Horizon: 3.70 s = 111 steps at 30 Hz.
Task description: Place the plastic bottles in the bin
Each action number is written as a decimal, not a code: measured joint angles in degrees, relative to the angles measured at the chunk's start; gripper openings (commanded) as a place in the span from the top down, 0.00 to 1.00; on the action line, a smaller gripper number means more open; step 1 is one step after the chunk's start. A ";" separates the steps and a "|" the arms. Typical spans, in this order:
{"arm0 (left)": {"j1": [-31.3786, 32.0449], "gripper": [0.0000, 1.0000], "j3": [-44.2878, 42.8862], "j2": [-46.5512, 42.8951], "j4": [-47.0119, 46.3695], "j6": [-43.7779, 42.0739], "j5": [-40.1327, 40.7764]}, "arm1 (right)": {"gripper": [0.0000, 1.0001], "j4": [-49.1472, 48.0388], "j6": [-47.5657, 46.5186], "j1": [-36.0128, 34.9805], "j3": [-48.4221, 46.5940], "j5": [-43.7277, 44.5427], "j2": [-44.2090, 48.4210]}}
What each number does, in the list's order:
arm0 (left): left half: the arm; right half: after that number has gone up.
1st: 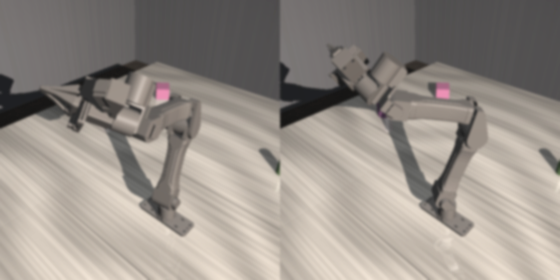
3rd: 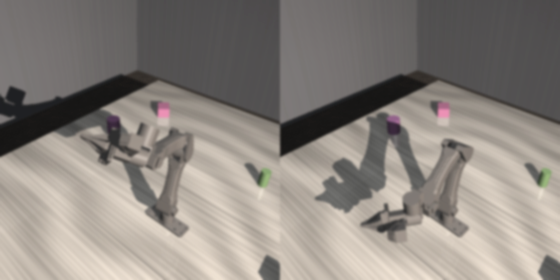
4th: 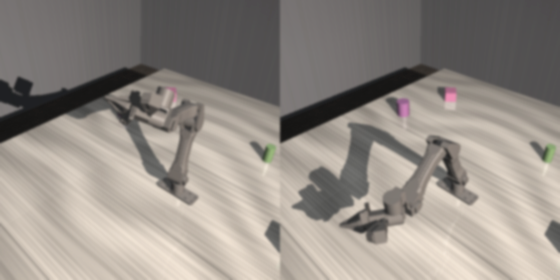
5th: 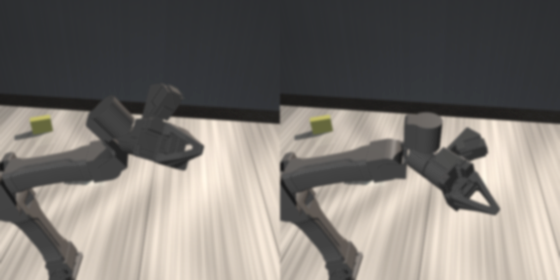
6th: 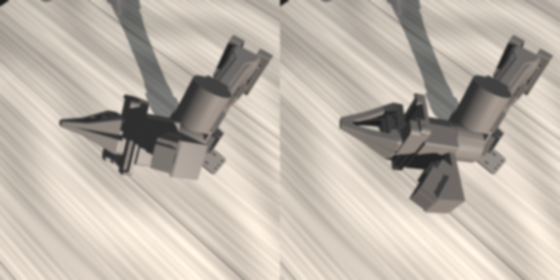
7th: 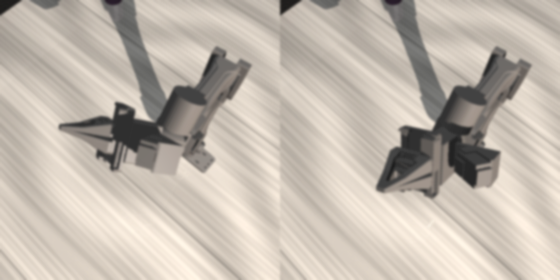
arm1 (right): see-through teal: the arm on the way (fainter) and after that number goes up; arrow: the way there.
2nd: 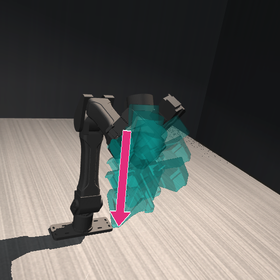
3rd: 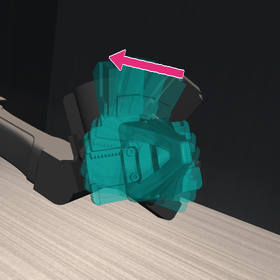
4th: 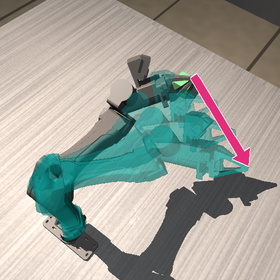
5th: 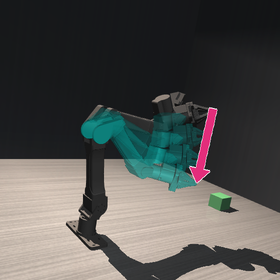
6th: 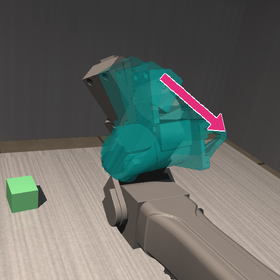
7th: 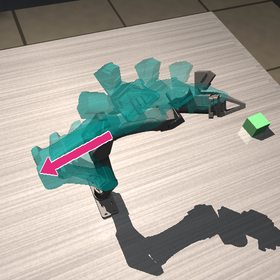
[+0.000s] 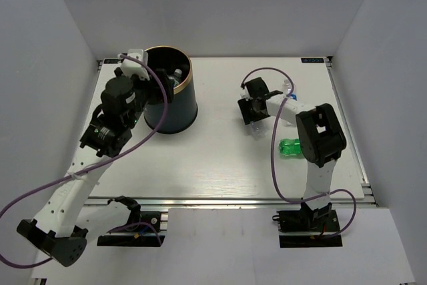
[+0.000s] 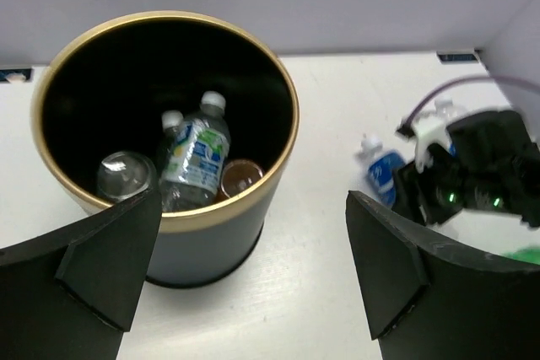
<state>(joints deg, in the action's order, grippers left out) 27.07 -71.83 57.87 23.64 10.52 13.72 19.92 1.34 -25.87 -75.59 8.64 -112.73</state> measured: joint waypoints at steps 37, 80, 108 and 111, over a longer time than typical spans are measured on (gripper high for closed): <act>-0.76 0.00 31.19 -33.03 -22.62 -0.07 4.92 | 0.75 -46.90 21.03 -9.20 -39.34 -50.88 -8.35; 1.60 0.21 14.10 10.43 -17.81 -2.56 -31.65 | 0.20 -17.99 7.41 -9.35 -6.25 14.49 39.36; 6.71 0.11 17.59 9.64 -11.89 -3.80 -32.83 | 0.10 16.90 8.07 13.79 -17.11 12.98 -3.98; 6.71 0.11 17.59 9.64 -11.82 -3.80 -32.63 | 0.10 16.81 7.82 15.26 -17.42 14.14 -4.61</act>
<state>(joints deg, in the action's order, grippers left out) 33.78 -54.24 67.51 11.81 6.72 -18.92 36.73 9.17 -10.61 -93.01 22.79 -117.34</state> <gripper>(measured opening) 0.891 0.904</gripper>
